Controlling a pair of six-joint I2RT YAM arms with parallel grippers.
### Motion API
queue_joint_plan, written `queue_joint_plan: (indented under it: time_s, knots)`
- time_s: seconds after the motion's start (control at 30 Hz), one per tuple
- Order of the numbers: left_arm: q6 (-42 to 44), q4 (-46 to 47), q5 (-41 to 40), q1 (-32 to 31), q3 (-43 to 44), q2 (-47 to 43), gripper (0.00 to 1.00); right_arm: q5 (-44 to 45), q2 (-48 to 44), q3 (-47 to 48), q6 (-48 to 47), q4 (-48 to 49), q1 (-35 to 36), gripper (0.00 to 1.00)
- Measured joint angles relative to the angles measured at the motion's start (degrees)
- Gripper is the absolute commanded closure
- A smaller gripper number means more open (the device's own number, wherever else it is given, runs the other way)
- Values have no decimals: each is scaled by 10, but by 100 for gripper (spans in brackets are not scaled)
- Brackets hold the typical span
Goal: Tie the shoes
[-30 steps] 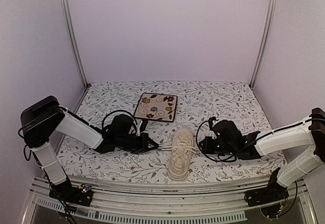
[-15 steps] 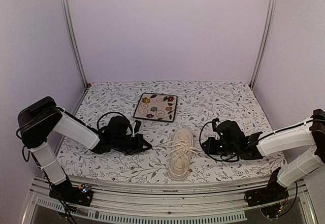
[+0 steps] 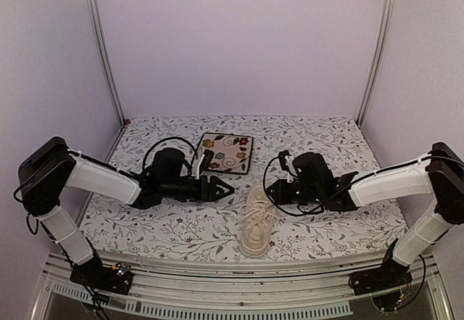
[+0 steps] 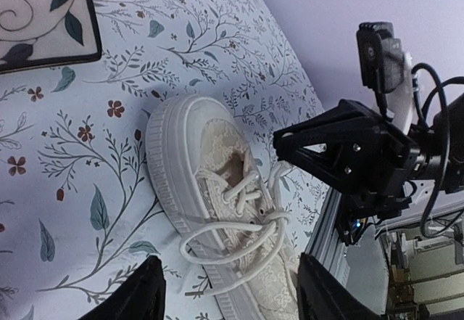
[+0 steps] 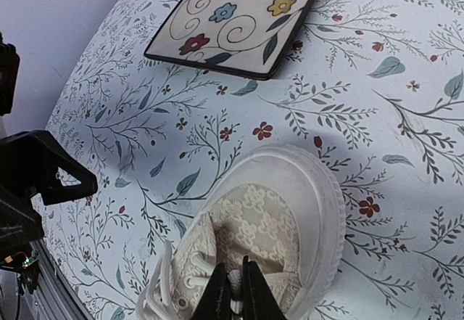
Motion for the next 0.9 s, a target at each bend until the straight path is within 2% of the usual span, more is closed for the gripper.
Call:
queue_joint_plan:
  time_s: [0.07,0.23,0.3,0.4,0.53,0.63,0.77,0.9]
  knots:
    - [-1,0,4,-2,0,9,37,-3,24,19,-5,3,0,77]
    - [-18,14,14,-11,0,37,35,-15,50,33,-13,6,-3,39]
    - [-25,24,16,-15,0,44,34,-24,48,32,-11,11,-4,30]
    - [-35,40,21,-18,0,54,30,-39,16,3,-14,20,-9,21]
    - [-48,60,29,-21,-1,68,29,-67,-73,-70,-15,38,-22,18]
    - [-54,68,29,-23,-4,74,28,-89,-122,-131,-14,68,-36,21]
    - [-60,73,29,-27,-5,76,29,-119,-134,-193,-17,94,-43,33]
    - [-63,74,29,-30,-5,76,29,-153,-113,-203,-33,115,-44,40]
